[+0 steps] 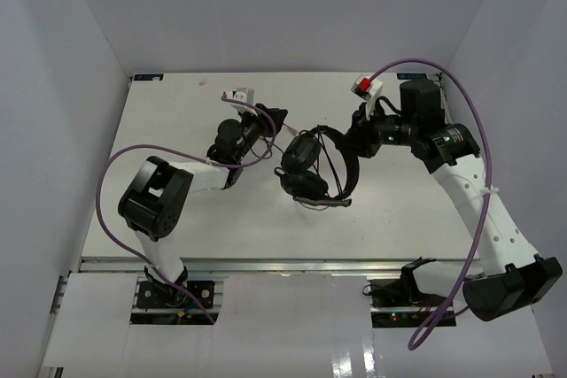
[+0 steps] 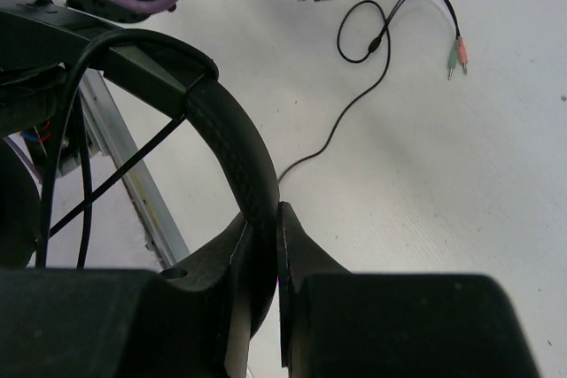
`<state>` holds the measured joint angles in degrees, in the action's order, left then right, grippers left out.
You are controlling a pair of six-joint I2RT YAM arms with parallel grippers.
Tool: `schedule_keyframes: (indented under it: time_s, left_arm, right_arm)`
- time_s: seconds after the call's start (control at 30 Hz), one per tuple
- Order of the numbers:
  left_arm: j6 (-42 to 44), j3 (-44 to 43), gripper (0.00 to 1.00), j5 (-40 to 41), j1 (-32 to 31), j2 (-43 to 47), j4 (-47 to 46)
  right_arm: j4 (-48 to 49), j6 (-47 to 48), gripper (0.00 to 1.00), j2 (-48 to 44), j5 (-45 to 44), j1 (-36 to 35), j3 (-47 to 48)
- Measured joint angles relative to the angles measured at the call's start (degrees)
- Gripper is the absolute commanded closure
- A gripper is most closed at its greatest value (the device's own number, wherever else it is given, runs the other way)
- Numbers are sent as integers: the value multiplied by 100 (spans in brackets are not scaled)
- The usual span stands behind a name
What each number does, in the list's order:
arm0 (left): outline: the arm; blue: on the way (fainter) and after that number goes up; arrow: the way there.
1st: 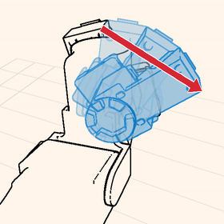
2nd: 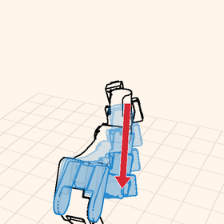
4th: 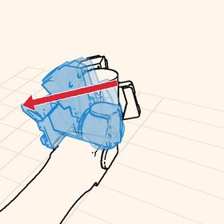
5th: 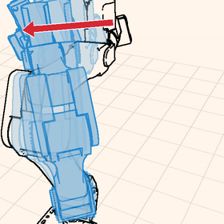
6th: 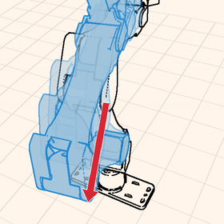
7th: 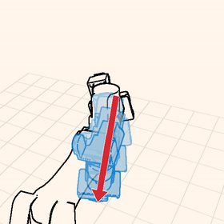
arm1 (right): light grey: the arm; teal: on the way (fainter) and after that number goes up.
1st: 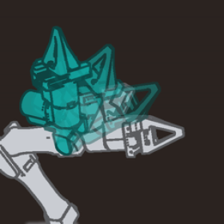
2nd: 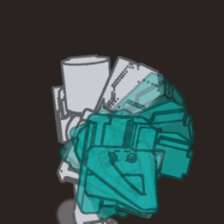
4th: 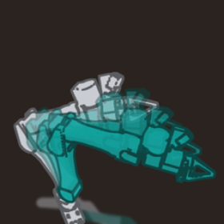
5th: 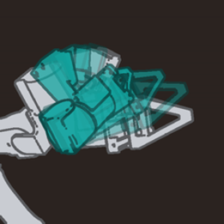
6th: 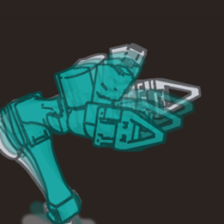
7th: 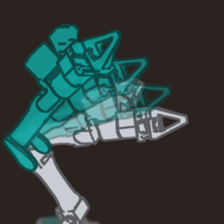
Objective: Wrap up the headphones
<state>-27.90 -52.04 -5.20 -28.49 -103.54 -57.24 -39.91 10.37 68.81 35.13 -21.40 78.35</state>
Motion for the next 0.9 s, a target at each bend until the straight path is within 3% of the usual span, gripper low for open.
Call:
schedule_keyframes:
  time_s: [0.13,0.2,0.37,0.47,0.6,0.7,0.8,0.9]
  left_arm:
    - [-164,3,50,-97,1,-11,-208]
    - [-177,140,39,-215,20,54,-343]
    - [-65,1470,22,-476,159,922,-442]
    - [165,2331,3,-656,244,1906,-242]
    - [378,3076,2,-1029,134,3137,-246]
    - [688,3573,2,-1261,-455,3759,-271]
    - [1188,3859,2,-1309,-1433,3754,-355]
    - [1592,4159,2,-1269,-2019,3259,-884]
  right_arm:
    - [-9,13,92,-4,-307,-16,-53]
    - [-16,-2,92,10,-462,-14,-8]
    - [-8,-81,92,166,-501,-11,185]
    - [-12,-97,92,275,-493,-11,214]
    - [-36,-108,92,386,-498,-10,221]
    - [-68,-135,92,475,-494,-9,328]
    - [-69,-201,92,618,-472,-9,541]
    - [-76,-300,92,727,-442,-9,679]
